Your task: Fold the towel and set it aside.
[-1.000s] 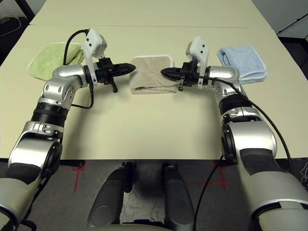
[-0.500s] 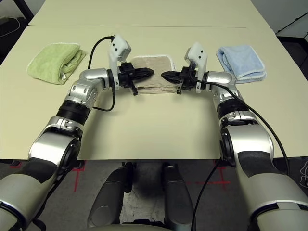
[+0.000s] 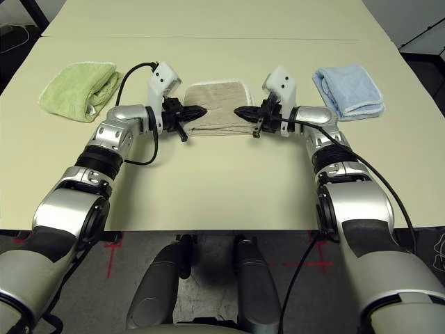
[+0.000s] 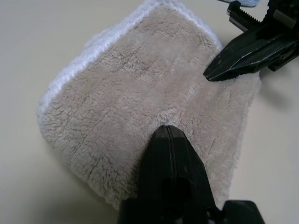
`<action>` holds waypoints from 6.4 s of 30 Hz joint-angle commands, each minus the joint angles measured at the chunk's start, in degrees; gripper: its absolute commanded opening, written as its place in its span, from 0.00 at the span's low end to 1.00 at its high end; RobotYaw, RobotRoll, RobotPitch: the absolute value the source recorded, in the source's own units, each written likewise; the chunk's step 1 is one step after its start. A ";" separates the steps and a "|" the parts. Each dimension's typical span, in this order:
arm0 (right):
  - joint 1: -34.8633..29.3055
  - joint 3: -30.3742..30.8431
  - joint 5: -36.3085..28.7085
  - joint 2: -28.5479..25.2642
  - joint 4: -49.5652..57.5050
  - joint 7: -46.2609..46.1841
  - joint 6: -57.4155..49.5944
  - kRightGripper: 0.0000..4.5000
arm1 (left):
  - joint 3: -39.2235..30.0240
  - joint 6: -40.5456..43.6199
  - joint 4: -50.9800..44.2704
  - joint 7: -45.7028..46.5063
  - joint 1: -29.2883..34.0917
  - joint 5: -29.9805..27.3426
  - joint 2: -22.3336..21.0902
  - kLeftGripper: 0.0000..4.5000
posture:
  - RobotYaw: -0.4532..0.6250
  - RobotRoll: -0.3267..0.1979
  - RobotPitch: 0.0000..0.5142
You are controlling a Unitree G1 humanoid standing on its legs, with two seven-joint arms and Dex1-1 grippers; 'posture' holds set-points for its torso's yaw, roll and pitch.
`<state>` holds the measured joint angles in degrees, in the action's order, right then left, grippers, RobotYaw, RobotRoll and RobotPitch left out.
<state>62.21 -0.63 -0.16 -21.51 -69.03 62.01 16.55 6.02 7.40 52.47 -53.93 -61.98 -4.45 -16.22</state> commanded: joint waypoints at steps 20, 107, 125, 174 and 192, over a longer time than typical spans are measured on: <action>5.69 -10.14 -8.70 3.21 -1.61 -12.11 -6.08 0.00 | -8.40 -1.13 12.72 10.15 -10.59 -0.78 0.31 0.00 | 0.45 0.62 0.42; -2.46 -14.90 -13.41 0.09 4.68 -6.80 1.49 0.05 | -11.72 -7.77 -4.24 10.68 1.66 -2.10 -2.70 0.29 | 0.44 0.62 0.43; -9.21 -13.41 -15.21 -5.95 8.74 3.59 -5.57 0.99 | -11.22 9.48 -26.24 6.98 16.38 -7.44 -9.33 1.00 | 0.44 0.62 0.42; 0.46 -13.04 -18.58 -1.34 7.10 -7.76 -50.98 0.99 | -6.60 6.98 -38.92 -6.71 25.40 -12.52 -16.66 1.00 | 0.46 0.62 0.44; 2.12 -12.28 -17.55 1.12 5.25 -9.44 -50.26 0.70 | -6.48 8.24 -40.27 -6.84 25.62 -13.38 -16.76 1.00 | 0.45 0.62 0.43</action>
<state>64.87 -13.55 -18.27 -20.38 -63.11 52.60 -33.06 -1.17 15.17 12.69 -60.35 -36.89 -17.81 -32.67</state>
